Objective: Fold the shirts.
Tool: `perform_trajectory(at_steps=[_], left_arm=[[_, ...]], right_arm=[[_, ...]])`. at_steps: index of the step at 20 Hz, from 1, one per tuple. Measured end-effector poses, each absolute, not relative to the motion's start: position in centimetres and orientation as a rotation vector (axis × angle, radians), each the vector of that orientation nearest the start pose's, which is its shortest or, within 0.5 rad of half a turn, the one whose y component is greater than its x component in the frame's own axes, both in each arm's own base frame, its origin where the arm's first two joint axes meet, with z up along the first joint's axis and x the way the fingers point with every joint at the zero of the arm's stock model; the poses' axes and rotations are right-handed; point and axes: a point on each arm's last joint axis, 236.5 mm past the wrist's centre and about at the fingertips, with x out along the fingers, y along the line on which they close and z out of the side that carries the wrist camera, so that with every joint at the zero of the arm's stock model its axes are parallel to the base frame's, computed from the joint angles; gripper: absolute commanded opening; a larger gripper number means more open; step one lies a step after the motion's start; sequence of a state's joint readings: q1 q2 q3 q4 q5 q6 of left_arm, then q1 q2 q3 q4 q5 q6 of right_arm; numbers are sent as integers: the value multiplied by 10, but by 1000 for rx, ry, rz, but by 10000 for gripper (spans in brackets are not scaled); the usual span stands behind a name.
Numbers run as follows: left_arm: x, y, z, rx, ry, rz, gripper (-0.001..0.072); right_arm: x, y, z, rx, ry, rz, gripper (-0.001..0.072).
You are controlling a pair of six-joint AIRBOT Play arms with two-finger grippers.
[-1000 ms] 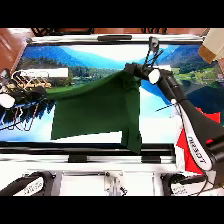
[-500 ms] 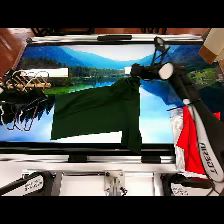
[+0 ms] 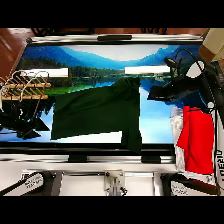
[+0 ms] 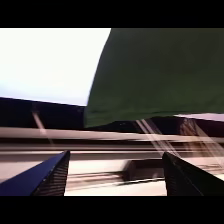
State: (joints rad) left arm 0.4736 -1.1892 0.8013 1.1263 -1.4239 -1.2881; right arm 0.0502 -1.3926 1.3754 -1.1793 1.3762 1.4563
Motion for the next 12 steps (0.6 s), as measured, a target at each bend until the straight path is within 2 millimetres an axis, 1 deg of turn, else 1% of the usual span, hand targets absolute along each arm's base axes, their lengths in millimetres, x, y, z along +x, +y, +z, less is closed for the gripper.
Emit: perform_trajectory(at_steps=[2, 3, 6, 7, 11, 12], left_arm=[[242, 2, -64, -666, 1555, -169, 720], [242, 0, -71, -677, 1540, -166, 720], [245, -1, -87, -693, 1508, -157, 720], [246, -1, -91, -693, 1501, -155, 720], [249, -3, -97, -703, 1485, -166, 718], [250, -4, -98, -704, 1484, -169, 686]], right_arm=[[376, 111, 39, 228, 1384, 404, 502], [374, 111, 36, 233, 1391, 407, 502], [372, 114, 34, 250, 1397, 419, 502], [372, 114, 34, 253, 1397, 420, 502], [372, 115, 33, 259, 1394, 423, 502], [373, 115, 33, 259, 1393, 423, 502]])
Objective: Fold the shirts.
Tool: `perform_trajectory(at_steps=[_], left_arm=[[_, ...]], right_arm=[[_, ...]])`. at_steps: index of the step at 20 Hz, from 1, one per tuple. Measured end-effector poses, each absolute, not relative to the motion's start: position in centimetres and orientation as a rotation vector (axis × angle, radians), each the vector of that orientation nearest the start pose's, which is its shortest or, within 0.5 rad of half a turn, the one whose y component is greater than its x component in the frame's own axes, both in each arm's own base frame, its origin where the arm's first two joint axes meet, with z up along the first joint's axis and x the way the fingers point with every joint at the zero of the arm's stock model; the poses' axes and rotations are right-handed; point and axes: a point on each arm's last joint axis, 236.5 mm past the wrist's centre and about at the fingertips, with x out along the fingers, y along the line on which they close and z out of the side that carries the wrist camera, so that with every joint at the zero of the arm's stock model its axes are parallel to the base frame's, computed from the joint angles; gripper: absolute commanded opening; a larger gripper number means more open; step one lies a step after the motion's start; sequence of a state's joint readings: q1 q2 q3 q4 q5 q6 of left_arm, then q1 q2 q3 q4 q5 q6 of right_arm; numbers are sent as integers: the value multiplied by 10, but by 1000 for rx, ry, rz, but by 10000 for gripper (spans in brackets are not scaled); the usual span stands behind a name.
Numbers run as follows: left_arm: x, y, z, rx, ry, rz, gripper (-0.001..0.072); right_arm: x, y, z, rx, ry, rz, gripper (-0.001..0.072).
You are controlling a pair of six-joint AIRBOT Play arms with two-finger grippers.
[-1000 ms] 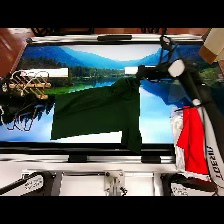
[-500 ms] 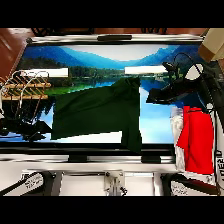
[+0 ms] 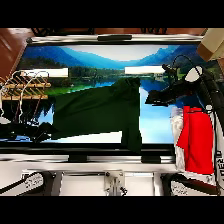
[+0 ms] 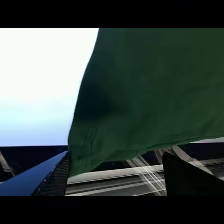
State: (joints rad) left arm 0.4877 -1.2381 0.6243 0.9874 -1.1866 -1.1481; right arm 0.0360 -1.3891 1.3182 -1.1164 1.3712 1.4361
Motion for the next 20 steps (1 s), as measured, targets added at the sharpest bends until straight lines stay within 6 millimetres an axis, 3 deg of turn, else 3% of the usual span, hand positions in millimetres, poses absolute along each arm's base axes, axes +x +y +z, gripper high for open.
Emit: perform_trajectory(at_steps=[2, 3, 4, 5, 6, 12, 20], left_arm=[[252, -7, -103, -709, 1484, -173, 505], [253, -7, -106, -703, 1489, -173, 283], [253, -6, -111, -688, 1495, -167, 169], [253, -7, -114, -682, 1500, -166, 132], [253, -9, -115, -682, 1503, -167, 47], [249, -15, -114, -666, 1527, -196, 30], [255, -11, -92, -604, 1453, -202, 30]], right_arm=[[373, 115, 33, 260, 1393, 423, 502], [373, 115, 33, 260, 1393, 422, 502], [372, 115, 32, 260, 1394, 422, 502], [371, 114, 30, 258, 1399, 418, 502], [367, 112, 24, 254, 1417, 410, 502], [324, 107, -41, 306, 1566, 355, 503], [316, 124, -83, 370, 1572, 338, 502]])
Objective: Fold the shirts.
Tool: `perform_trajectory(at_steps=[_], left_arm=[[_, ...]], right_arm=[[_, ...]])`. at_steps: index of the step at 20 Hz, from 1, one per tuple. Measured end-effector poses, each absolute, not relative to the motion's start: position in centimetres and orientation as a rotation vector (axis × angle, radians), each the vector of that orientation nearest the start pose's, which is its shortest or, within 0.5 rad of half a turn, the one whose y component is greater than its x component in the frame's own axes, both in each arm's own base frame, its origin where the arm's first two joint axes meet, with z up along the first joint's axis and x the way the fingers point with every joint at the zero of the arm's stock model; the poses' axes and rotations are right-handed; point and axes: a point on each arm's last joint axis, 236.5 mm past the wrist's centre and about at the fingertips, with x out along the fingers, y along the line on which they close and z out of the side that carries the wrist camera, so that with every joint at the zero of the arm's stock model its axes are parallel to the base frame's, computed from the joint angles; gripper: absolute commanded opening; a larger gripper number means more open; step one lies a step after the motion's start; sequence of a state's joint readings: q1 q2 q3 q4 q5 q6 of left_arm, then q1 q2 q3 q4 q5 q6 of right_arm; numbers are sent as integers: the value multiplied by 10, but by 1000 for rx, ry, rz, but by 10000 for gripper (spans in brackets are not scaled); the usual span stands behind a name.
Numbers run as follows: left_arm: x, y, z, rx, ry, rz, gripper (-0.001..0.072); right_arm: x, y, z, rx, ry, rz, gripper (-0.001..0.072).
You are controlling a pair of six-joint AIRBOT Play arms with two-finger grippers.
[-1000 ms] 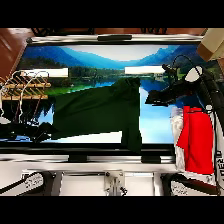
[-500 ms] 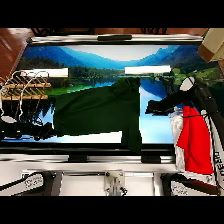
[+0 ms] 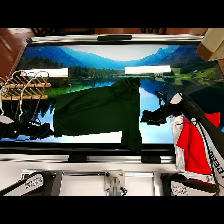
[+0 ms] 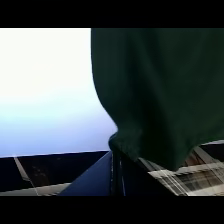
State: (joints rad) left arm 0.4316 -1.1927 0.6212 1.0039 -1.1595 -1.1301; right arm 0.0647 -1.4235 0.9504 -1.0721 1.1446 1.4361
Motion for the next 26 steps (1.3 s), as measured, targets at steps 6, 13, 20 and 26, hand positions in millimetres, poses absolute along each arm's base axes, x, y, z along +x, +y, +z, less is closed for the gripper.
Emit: perform_trajectory(at_steps=[6, 13, 20, 26], left_arm=[[257, -13, -75, -587, 1410, -216, 30], [264, -11, -57, -556, 1350, -219, 29], [338, -5, 111, -431, 847, -253, 28], [287, -24, 435, -183, -44, -219, 28]], right_arm=[[325, 161, -100, 328, 1517, 370, 479], [339, 178, -99, 298, 1436, 378, 76], [413, 186, 70, 73, 941, 534, 75], [369, 161, 400, -2, 137, 528, 75]])
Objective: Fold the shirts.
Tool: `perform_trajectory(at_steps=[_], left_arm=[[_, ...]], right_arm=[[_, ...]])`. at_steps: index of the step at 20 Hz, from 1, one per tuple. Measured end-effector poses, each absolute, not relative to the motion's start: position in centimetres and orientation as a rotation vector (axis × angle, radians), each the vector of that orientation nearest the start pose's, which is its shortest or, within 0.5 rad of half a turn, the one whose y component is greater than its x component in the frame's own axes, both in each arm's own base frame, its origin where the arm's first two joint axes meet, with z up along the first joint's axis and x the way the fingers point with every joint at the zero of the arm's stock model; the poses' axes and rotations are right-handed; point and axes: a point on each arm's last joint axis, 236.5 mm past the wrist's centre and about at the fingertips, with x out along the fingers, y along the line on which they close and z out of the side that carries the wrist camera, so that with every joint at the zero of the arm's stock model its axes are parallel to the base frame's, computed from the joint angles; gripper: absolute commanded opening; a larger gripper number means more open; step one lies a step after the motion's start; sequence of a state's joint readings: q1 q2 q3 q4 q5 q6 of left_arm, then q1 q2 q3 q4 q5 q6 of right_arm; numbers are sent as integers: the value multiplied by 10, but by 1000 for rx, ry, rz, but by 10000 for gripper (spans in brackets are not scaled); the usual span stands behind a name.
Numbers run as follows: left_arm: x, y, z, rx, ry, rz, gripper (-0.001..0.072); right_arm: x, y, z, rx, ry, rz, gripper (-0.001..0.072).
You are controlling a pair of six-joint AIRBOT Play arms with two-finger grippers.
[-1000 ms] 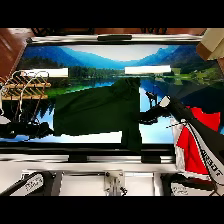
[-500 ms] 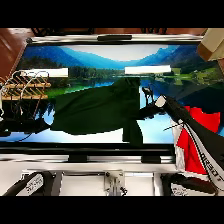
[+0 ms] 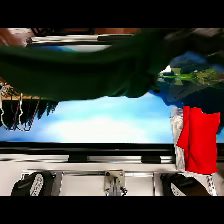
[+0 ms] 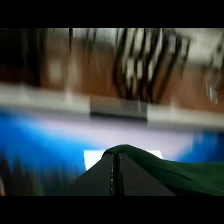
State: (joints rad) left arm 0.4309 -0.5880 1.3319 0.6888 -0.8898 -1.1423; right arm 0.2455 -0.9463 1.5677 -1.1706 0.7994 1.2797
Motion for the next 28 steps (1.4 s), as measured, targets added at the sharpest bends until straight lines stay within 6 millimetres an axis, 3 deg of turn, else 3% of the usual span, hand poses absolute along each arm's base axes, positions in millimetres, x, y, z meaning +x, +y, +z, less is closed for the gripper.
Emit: perform_trajectory(at_steps=[2, 4, 6, 7, 10, 12, 14, 17, 21, 25, 28], left_arm=[[232, -33, 507, -162, -287, -188, 28], [181, -43, 552, -159, -466, -176, 29], [149, -52, 569, -137, -545, -168, 29], [139, -55, 572, -126, -561, -164, 28], [140, -52, 556, -86, -496, -116, 30], [159, -40, 531, -78, -397, -72, 30], [190, -23, 492, -95, -262, -37, 30], [244, 2, 413, -159, -32, -7, 31], [309, 33, 290, -268, 281, 21, 31], [364, 59, 187, -383, 516, 47, 33], [401, 65, 135, -476, 593, 54, 33]], right_arm=[[314, 144, 488, 22, -102, 516, 76], [260, 129, 540, 41, -263, 512, 76], [223, 120, 563, 54, -333, 517, 75], [213, 119, 564, 52, -332, 521, 76], [204, 119, 547, 36, -248, 529, 76], [221, 120, 516, 7, -115, 514, 76], [249, 122, 472, -30, 62, 492, 76], [300, 130, 377, -75, 417, 478, 76], [369, 141, 246, -98, 803, 453, 76], [457, 157, 151, -71, 885, 409, 77], [517, 163, 114, -55, 792, 367, 77]])
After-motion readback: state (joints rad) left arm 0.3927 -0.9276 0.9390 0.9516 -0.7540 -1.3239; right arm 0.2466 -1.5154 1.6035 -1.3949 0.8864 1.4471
